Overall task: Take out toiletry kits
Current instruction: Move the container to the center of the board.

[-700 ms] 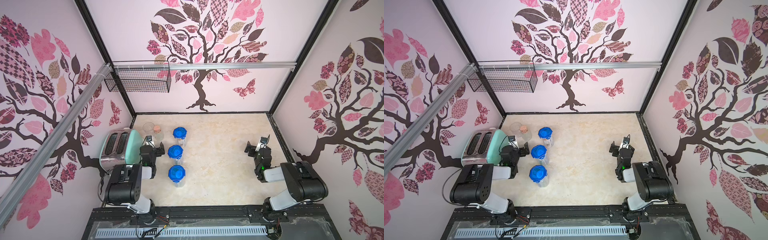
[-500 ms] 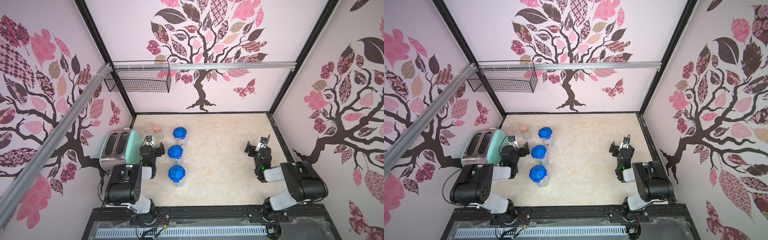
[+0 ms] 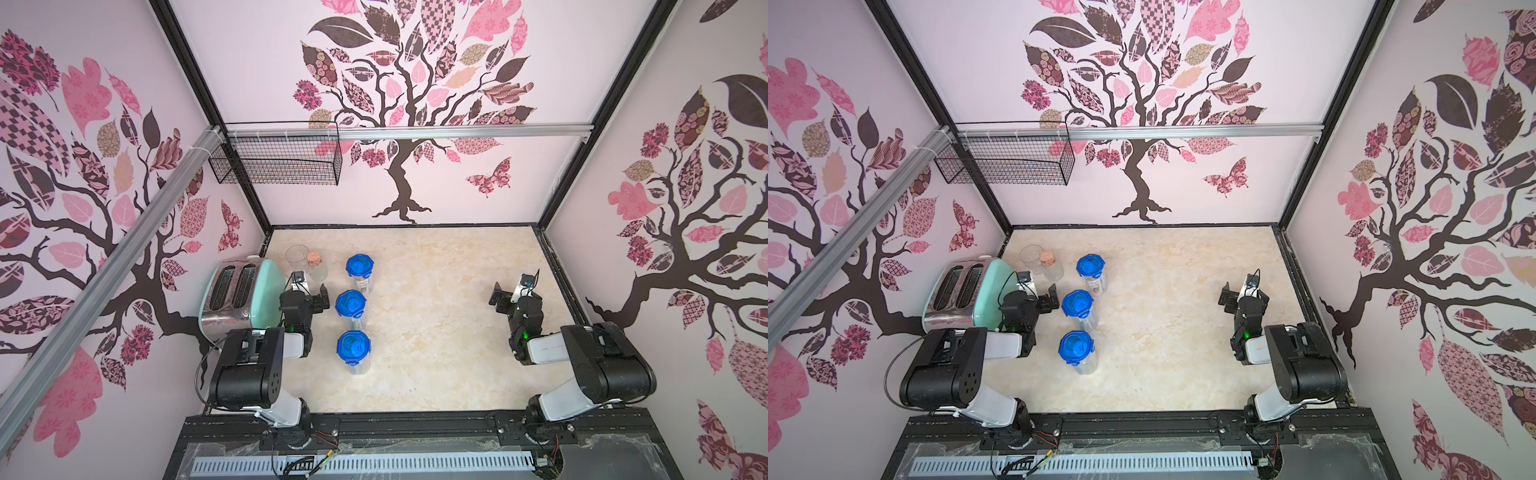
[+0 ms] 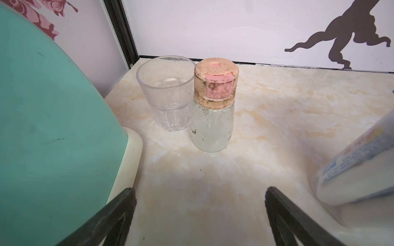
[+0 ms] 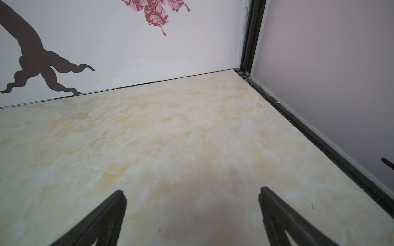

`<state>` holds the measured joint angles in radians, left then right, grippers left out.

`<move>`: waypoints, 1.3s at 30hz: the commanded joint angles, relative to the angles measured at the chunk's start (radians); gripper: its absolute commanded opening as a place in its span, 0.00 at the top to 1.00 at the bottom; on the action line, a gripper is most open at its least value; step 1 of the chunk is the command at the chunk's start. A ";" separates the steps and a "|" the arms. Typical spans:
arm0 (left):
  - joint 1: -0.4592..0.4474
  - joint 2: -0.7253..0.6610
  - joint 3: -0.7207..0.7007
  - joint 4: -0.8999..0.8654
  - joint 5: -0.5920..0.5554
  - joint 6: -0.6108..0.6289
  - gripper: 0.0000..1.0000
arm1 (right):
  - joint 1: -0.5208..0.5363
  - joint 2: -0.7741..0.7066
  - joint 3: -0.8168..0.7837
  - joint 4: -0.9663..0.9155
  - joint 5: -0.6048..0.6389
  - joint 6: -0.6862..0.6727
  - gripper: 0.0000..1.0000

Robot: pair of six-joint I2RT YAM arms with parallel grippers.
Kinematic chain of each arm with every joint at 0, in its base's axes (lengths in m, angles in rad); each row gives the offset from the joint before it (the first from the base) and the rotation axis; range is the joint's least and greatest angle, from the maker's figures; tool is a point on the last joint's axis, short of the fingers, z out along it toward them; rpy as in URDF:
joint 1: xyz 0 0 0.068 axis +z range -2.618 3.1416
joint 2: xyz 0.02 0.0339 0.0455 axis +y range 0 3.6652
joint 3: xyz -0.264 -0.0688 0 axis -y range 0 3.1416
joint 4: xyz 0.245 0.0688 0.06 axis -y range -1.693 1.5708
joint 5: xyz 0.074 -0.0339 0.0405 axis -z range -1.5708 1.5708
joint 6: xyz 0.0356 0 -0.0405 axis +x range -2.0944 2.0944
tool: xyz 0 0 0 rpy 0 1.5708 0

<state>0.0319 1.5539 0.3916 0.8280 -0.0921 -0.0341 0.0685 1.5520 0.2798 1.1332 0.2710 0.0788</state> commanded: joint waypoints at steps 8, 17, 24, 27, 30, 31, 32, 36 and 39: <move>-0.004 0.003 0.000 0.023 0.003 -0.002 0.02 | -0.008 -0.006 -0.002 0.013 -0.004 0.006 0.00; -0.002 0.003 0.000 0.023 0.005 -0.003 0.02 | -0.008 -0.005 -0.001 0.010 -0.004 0.006 0.00; -0.036 -0.041 -0.013 0.032 -0.094 0.007 0.02 | -0.009 -0.007 -0.003 0.012 -0.005 0.004 0.00; -0.088 -0.162 -0.004 -0.092 -0.156 0.046 0.02 | -0.002 -0.028 -0.007 0.021 0.010 -0.004 0.00; -0.113 -0.265 -0.003 -0.189 -0.197 0.035 0.02 | 0.004 -0.116 0.002 -0.082 0.008 -0.006 0.00; -0.119 -0.311 -0.005 -0.237 -0.210 0.019 0.02 | 0.009 -0.149 0.000 -0.109 0.006 -0.015 0.00; -0.122 -0.356 -0.009 -0.265 -0.223 0.009 0.02 | 0.015 -0.176 0.000 -0.130 0.003 -0.021 0.00; -0.193 -0.506 -0.021 -0.332 -0.358 -0.009 0.02 | 0.018 -0.252 0.019 -0.233 -0.008 -0.005 0.00; -0.304 -0.603 0.066 -0.461 -0.449 0.018 0.02 | 0.020 -0.326 0.035 -0.316 -0.059 0.044 0.00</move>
<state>-0.2100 1.0054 0.3939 0.4980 -0.4252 -0.0269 0.0822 1.2732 0.2768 0.9272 0.2527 0.0837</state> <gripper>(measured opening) 0.983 0.996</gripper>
